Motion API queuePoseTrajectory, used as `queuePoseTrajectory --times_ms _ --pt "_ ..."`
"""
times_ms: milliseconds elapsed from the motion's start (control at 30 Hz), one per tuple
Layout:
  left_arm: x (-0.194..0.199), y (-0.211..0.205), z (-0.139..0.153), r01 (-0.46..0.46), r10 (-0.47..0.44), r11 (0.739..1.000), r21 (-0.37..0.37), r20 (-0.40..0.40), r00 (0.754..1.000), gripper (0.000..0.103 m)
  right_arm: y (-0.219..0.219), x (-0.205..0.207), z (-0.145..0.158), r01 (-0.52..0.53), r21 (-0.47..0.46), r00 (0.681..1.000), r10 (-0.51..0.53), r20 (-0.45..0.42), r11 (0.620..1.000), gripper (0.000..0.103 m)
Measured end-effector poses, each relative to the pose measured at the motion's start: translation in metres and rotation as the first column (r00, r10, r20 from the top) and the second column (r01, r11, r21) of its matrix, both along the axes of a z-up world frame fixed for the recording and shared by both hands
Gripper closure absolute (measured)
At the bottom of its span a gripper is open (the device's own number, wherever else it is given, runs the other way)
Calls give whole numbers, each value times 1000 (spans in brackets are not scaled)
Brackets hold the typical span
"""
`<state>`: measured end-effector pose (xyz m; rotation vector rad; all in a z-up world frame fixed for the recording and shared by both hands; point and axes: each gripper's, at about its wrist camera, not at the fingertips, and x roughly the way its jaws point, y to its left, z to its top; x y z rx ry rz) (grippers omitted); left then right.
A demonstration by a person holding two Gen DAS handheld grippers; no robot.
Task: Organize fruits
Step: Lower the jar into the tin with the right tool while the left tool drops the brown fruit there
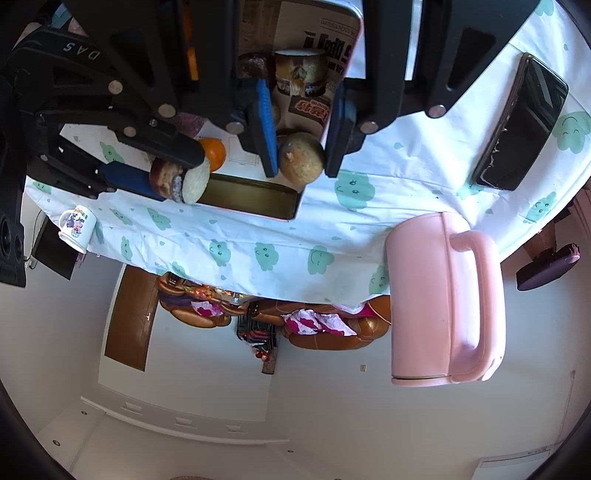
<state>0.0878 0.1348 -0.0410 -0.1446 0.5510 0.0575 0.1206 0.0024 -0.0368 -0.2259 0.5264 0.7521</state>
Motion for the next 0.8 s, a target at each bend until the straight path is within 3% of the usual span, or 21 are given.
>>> queuePoseTrajectory --times_ms 600,667,733,800 --pt "4 -5 -9 3 -2 1000 24 -33 999 76 10 10 -19 -10 -51 997 6 -76 999 56" --pt "3 -6 -9 1 0 1000 27 -32 999 75 10 9 -19 -13 -52 997 9 -82 999 46" --pt "1 -6 -9 -6 7 1000 30 -27 1000 62 9 8 -19 -12 -48 997 8 -79 999 42" --pt "-2 -7 -8 -25 25 999 43 -10 1000 39 8 7 -19 -12 -45 997 9 -80 999 42"
